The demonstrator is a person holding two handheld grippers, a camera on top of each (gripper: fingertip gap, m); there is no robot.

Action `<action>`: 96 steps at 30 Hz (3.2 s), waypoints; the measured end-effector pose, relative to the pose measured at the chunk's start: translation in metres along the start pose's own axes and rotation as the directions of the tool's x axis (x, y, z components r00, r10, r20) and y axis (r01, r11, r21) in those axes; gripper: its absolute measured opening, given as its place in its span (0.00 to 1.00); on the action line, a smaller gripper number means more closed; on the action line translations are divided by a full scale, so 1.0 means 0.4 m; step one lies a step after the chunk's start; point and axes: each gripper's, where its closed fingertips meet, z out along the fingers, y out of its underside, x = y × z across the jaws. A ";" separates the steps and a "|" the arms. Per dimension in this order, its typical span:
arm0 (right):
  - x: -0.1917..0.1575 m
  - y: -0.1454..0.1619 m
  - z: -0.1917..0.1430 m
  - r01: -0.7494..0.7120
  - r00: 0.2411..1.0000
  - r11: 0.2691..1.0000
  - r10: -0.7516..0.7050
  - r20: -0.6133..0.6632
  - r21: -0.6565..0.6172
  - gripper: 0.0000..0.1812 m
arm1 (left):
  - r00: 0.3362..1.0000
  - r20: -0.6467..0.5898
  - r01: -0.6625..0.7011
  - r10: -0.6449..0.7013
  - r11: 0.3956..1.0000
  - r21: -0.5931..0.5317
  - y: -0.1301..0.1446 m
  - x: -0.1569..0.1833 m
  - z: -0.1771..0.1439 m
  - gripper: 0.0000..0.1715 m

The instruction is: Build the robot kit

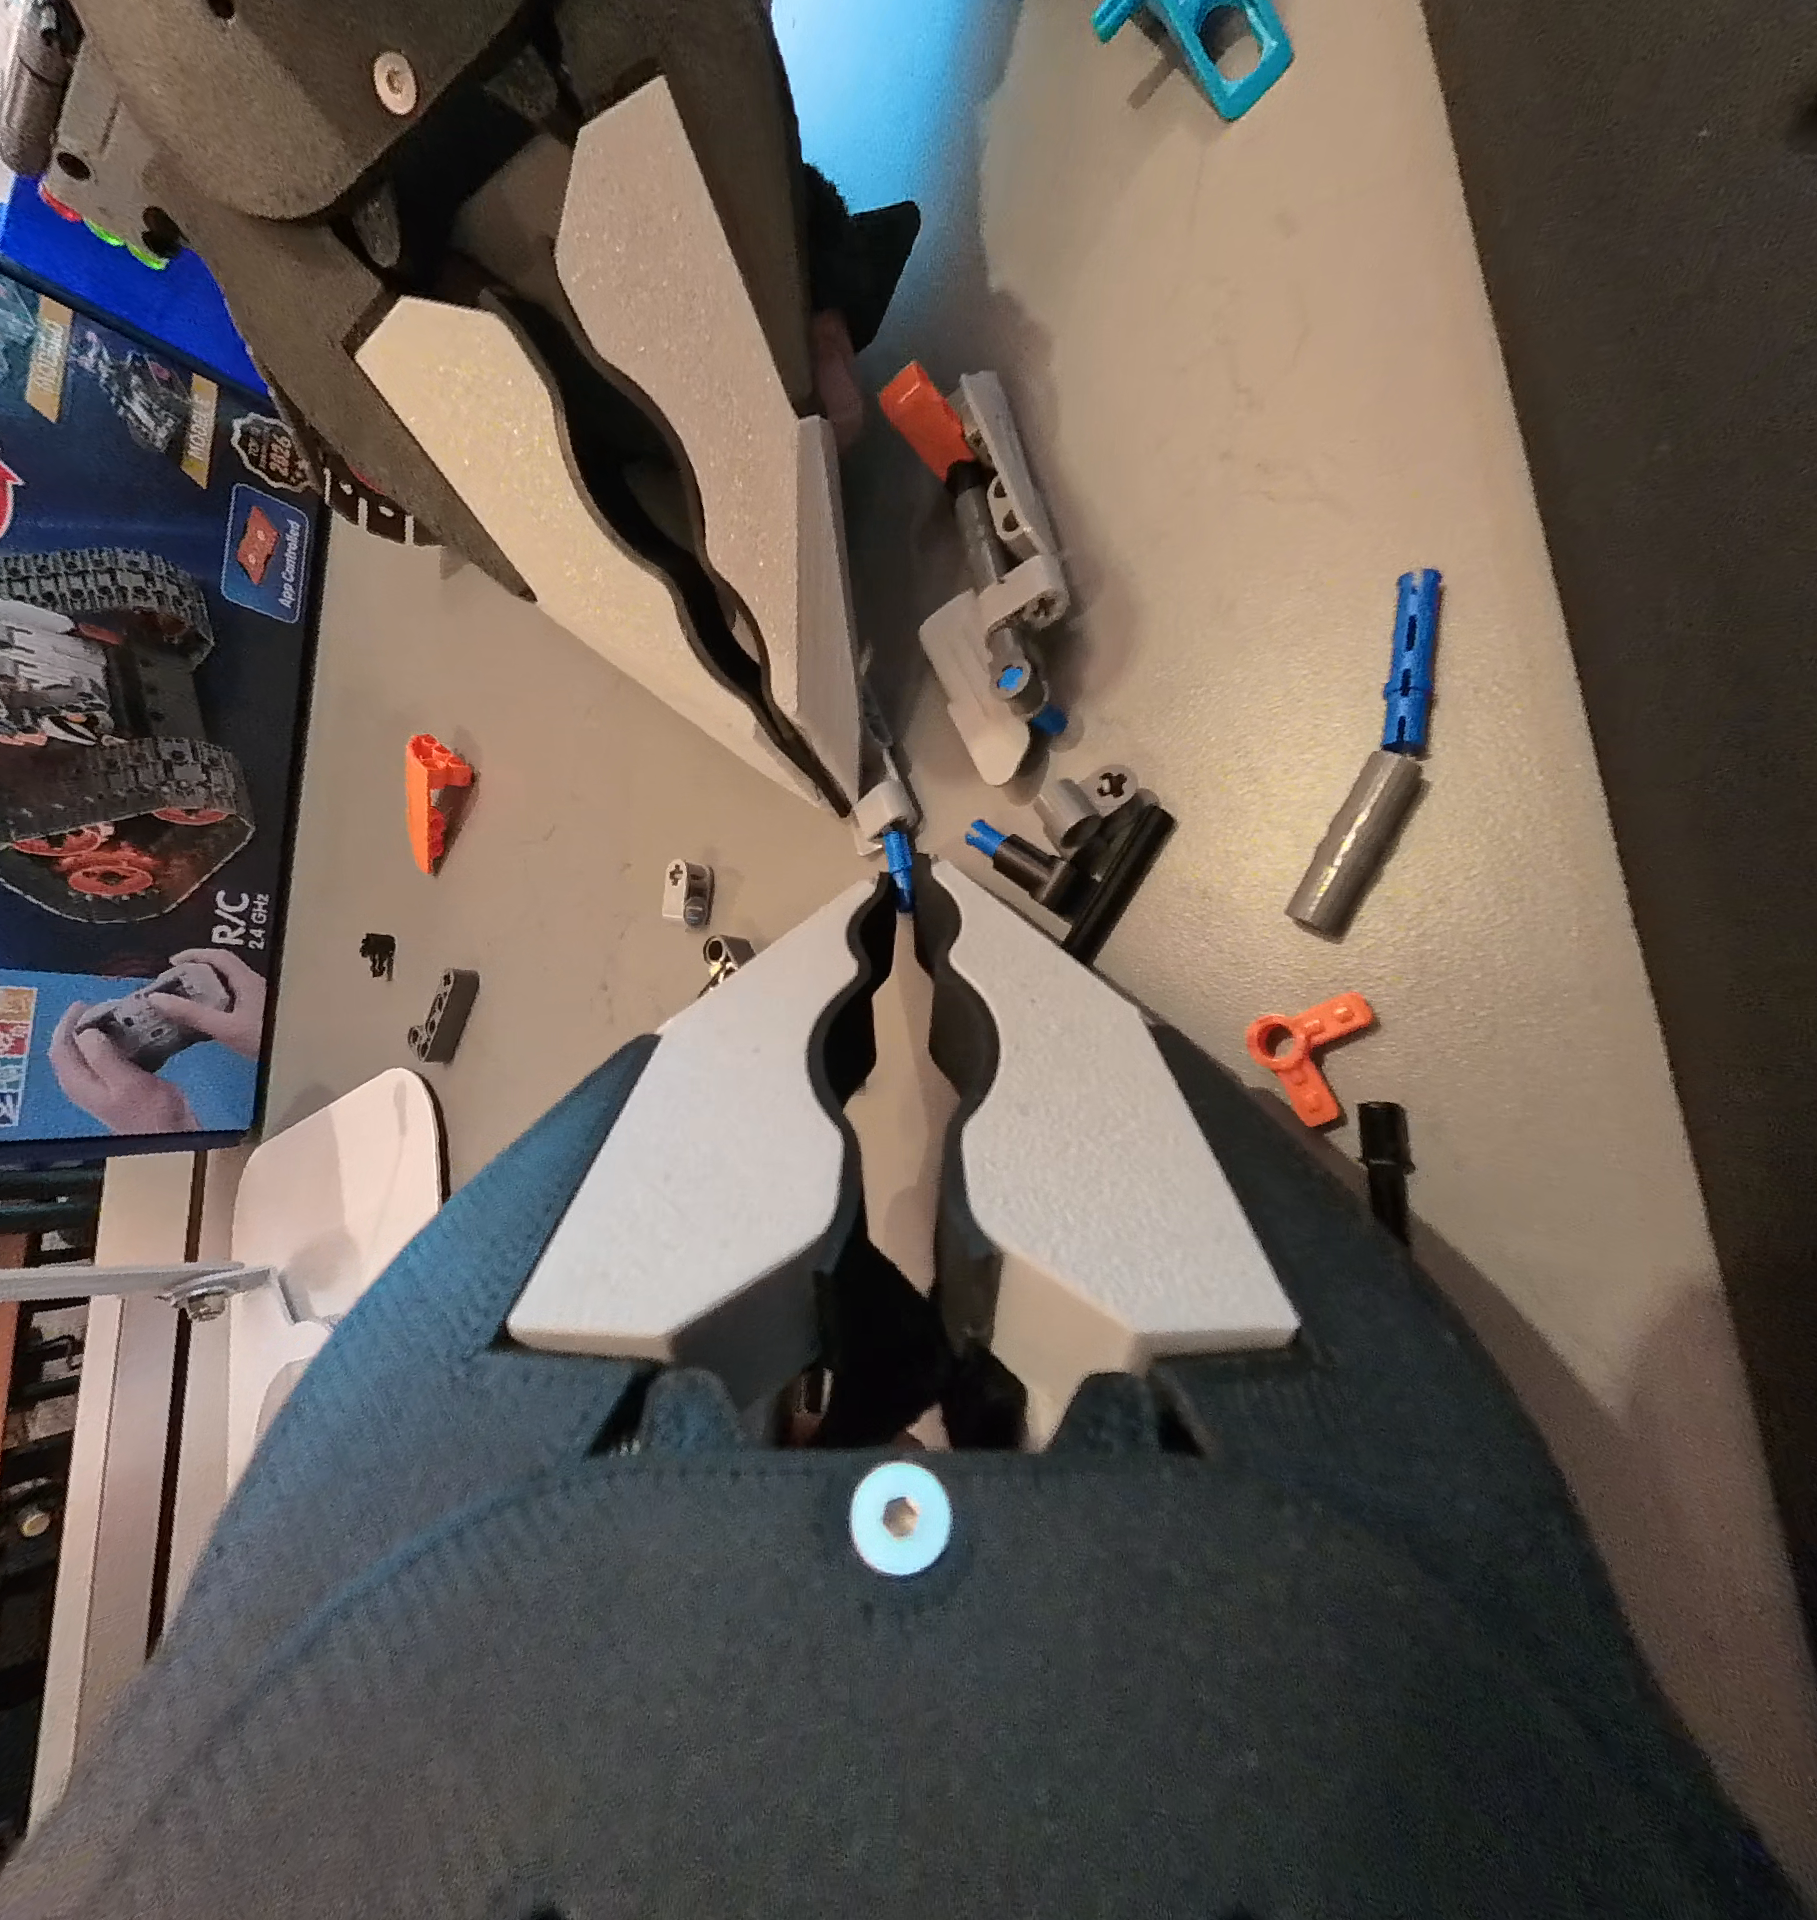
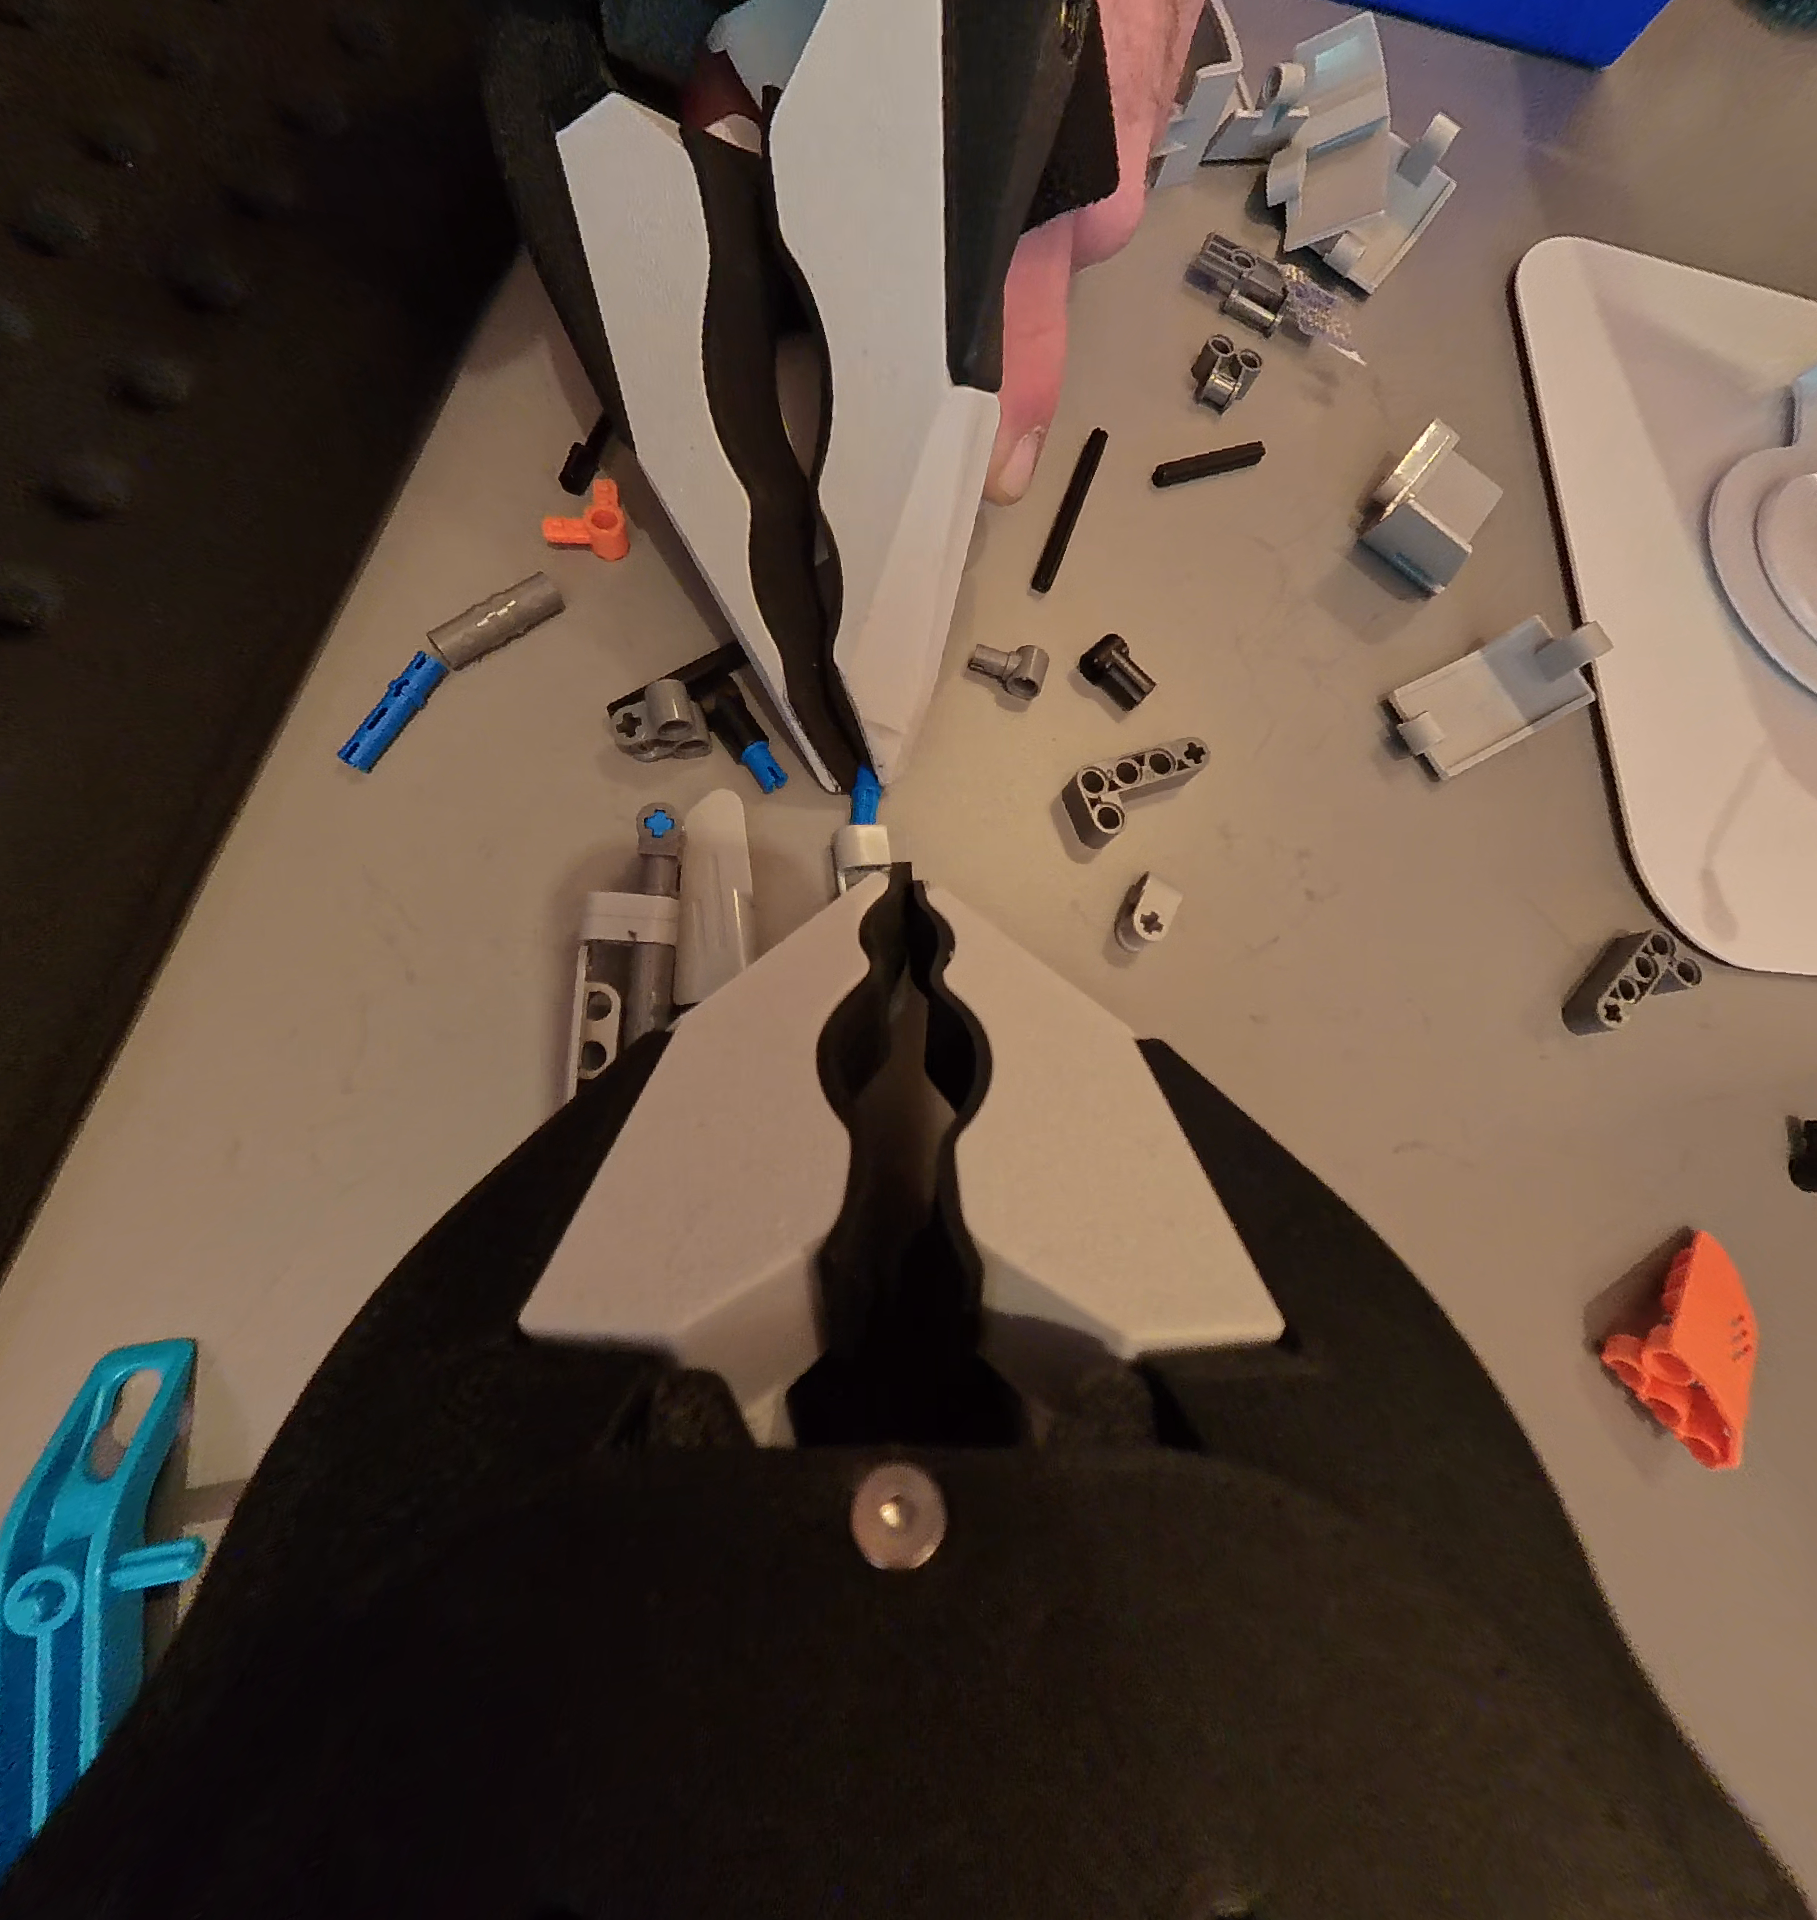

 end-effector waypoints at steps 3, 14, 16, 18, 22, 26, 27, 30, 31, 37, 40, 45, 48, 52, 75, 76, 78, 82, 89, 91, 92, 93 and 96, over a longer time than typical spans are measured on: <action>0.000 0.000 0.000 -0.002 1.000 1.000 0.002 -0.001 0.000 0.00 | 1.000 0.002 0.009 -0.009 1.000 0.001 0.000 -0.001 0.000 0.01; 0.004 0.001 0.000 -0.020 1.000 1.000 0.020 -0.012 -0.008 0.00 | 0.999 -0.001 0.048 -0.048 0.999 -0.002 -0.005 0.003 -0.001 0.02; 0.005 0.001 0.001 -0.018 1.000 1.000 0.018 -0.015 -0.010 0.00 | 0.998 -0.008 0.055 -0.055 0.998 0.000 -0.010 0.005 0.002 0.02; 0.005 0.001 0.001 -0.016 1.000 1.000 0.016 -0.020 -0.012 0.00 | 0.998 -0.009 0.068 -0.068 0.998 -0.004 -0.010 0.005 0.003 0.02; 0.006 0.001 0.001 -0.018 0.999 1.000 0.018 -0.030 -0.018 0.00 | 0.995 0.003 0.101 -0.101 0.995 -0.027 -0.010 0.006 0.003 0.02; 0.008 0.001 0.001 -0.020 0.999 0.999 0.018 -0.051 -0.033 0.00 | 0.991 0.018 0.135 -0.135 0.990 -0.051 -0.007 0.004 0.003 0.02; 0.009 0.000 0.001 -0.022 0.998 0.999 0.019 -0.059 -0.037 0.00 | 0.990 0.020 0.142 -0.141 0.988 -0.054 -0.007 0.003 0.003 0.02; 0.012 -0.005 0.000 -0.019 0.996 0.999 0.016 -0.088 -0.039 0.00 | 0.989 0.026 0.148 -0.147 0.987 -0.061 -0.002 0.000 0.003 0.02; 0.013 -0.009 -0.001 -0.024 0.996 0.999 0.020 -0.092 -0.040 0.00 | 0.989 0.026 0.149 -0.147 0.987 -0.060 -0.002 0.000 0.003 0.02; 0.001 -0.013 -0.016 -0.035 0.998 0.998 0.034 -0.046 -0.042 0.10 | 0.989 0.021 0.149 -0.148 0.987 -0.059 -0.002 -0.001 0.003 0.01; 0.003 -0.014 -0.029 -0.035 0.998 0.999 0.033 -0.044 -0.039 0.10 | 0.989 0.021 0.146 -0.145 0.988 -0.058 -0.002 -0.001 0.003 0.01; -0.026 -0.022 -0.026 -0.009 1.000 1.000 0.010 0.028 -0.023 0.09 | 0.990 0.015 0.142 -0.142 0.988 -0.058 -0.003 0.002 0.002 0.01; -0.035 -0.012 -0.005 0.006 0.999 0.999 -0.004 0.039 -0.048 0.08 | 0.989 0.011 0.145 -0.144 0.988 -0.058 -0.003 0.002 0.002 0.02; -0.039 -0.013 0.001 -0.010 0.999 0.999 0.012 0.050 -0.039 0.04 | 0.990 0.009 0.143 -0.142 0.988 -0.056 -0.004 0.003 0.001 0.01; -0.021 -0.012 0.005 -0.065 0.997 0.998 0.066 0.029 -0.023 0.04 | 0.988 0.011 0.151 -0.151 0.987 -0.046 -0.005 0.004 0.002 0.01; -0.020 -0.012 0.005 -0.059 0.998 0.998 0.059 0.025 -0.025 0.04 | 0.988 0.010 0.154 -0.154 0.987 -0.048 -0.005 0.004 0.002 0.01; -0.019 -0.011 0.004 -0.033 0.999 0.999 0.033 0.012 -0.031 0.04 | 0.985 0.000 0.172 -0.172 0.984 -0.048 -0.005 0.003 0.003 0.01; -0.014 -0.010 0.003 0.012 1.000 0.998 -0.013 -0.022 -0.057 0.04 | 0.969 -0.045 0.241 -0.243 0.970 -0.043 -0.005 0.000 0.004 0.01; -0.008 -0.010 0.004 0.066 0.996 0.994 -0.070 -0.055 -0.082 0.04 | 0.900 -0.174 0.400 -0.399 0.916 -0.030 -0.006 0.001 0.004 0.01; -0.007 -0.010 0.004 0.073 0.995 0.994 -0.078 -0.058 -0.086 0.04 | 0.892 -0.196 0.409 -0.407 0.912 -0.031 -0.006 0.001 0.004 0.01; -0.006 -0.010 0.004 0.083 0.994 0.992 -0.088 -0.063 -0.090 0.04 | 0.885 -0.206 0.421 -0.418 0.907 -0.033 -0.006 0.000 0.005 0.01; -0.005 -0.010 0.003 0.101 0.992 0.990 -0.108 -0.071 -0.098 0.04 | 0.882 -0.214 0.423 -0.420 0.905 -0.034 -0.006 0.000 0.005 0.01; -0.004 -0.011 0.003 0.133 0.987 0.985 -0.142 -0.079 -0.110 0.04 | 0.866 -0.241 0.442 -0.438 0.896 -0.038 -0.007 0.001 0.005 0.01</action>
